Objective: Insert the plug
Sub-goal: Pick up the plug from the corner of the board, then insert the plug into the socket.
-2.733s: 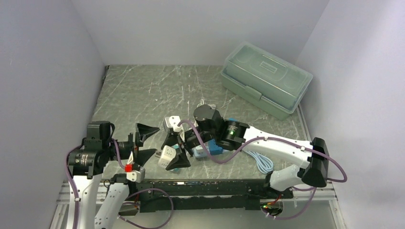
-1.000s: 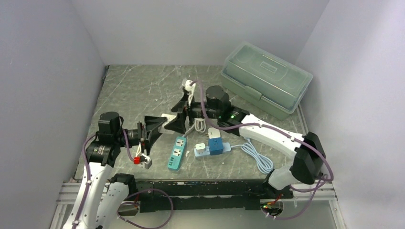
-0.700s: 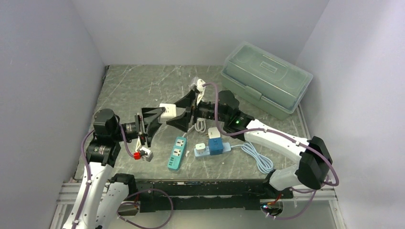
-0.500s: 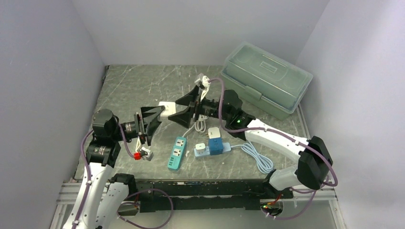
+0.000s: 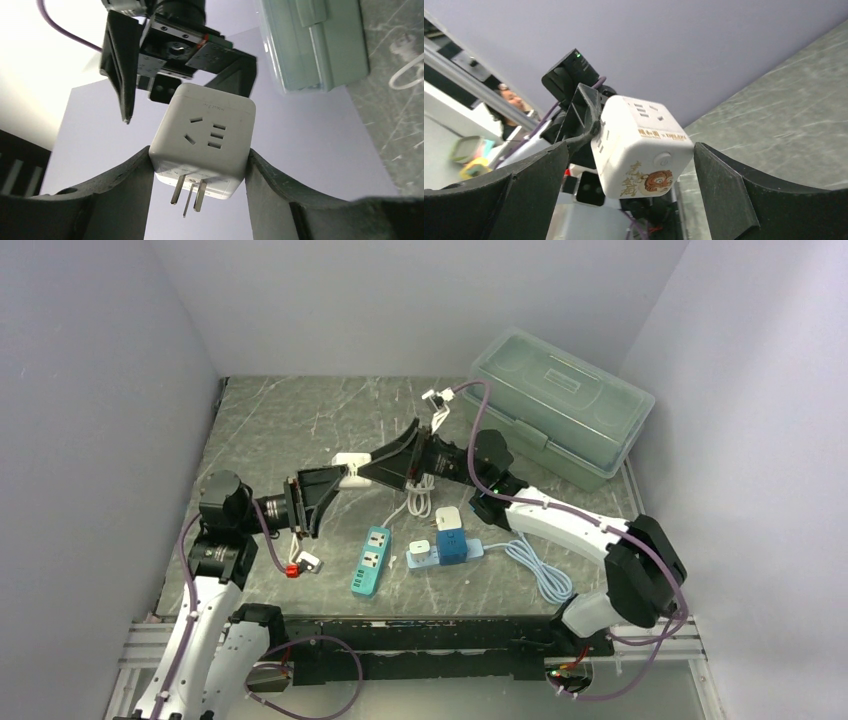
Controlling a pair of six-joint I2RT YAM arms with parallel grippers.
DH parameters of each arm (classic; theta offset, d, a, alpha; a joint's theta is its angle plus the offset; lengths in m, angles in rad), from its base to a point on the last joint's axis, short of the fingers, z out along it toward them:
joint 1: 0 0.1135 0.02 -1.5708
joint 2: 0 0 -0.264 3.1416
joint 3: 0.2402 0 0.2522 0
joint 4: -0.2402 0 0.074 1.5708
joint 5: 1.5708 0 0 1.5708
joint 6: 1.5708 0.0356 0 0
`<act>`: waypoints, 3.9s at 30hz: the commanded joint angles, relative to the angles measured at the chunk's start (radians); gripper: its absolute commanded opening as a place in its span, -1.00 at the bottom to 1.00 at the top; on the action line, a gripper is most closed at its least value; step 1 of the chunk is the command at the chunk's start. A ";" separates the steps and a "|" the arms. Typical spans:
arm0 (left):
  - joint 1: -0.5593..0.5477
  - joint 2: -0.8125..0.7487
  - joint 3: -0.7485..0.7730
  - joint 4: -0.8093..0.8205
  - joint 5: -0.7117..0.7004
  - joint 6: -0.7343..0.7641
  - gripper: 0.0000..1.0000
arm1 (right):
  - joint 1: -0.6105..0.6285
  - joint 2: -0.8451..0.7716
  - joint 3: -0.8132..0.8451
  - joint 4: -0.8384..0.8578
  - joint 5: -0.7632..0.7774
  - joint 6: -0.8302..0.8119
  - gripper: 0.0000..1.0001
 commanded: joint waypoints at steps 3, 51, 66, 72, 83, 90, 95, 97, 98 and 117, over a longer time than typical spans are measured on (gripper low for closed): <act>-0.003 0.018 0.031 0.176 0.035 0.056 -1.00 | -0.004 0.079 0.005 0.221 -0.085 0.237 0.99; -0.062 0.072 0.280 -0.334 -0.134 -0.911 0.99 | 0.027 0.031 0.202 -0.209 -0.132 -0.199 -0.85; -0.100 0.036 0.242 -0.203 -0.226 -0.951 -1.00 | 0.117 0.066 0.247 -0.337 0.052 -0.280 -0.36; -0.100 0.001 0.211 -0.212 -0.176 -0.878 -1.00 | 0.117 0.086 0.242 -0.299 0.055 -0.227 0.99; -0.100 0.011 0.207 -0.229 -0.204 -0.848 -1.00 | 0.123 0.083 0.222 -0.292 0.026 -0.227 0.62; -0.100 0.052 0.216 -0.218 -0.240 -0.871 -0.93 | 0.122 0.112 0.265 -0.395 -0.007 -0.272 -0.76; -0.100 0.091 0.220 -0.266 -0.287 -0.908 0.99 | 0.114 0.084 0.315 -0.595 0.057 -0.423 -1.00; -0.100 0.132 0.238 -0.306 -0.341 -0.992 0.99 | 0.109 0.070 0.353 -0.750 0.126 -0.544 -1.00; -0.100 0.156 0.251 -0.343 -0.374 -1.025 0.99 | 0.104 0.061 0.365 -0.826 0.153 -0.602 -1.00; 0.120 0.394 0.316 -0.408 -0.542 -1.384 0.99 | 0.133 0.053 0.382 -1.188 0.444 -0.855 -1.00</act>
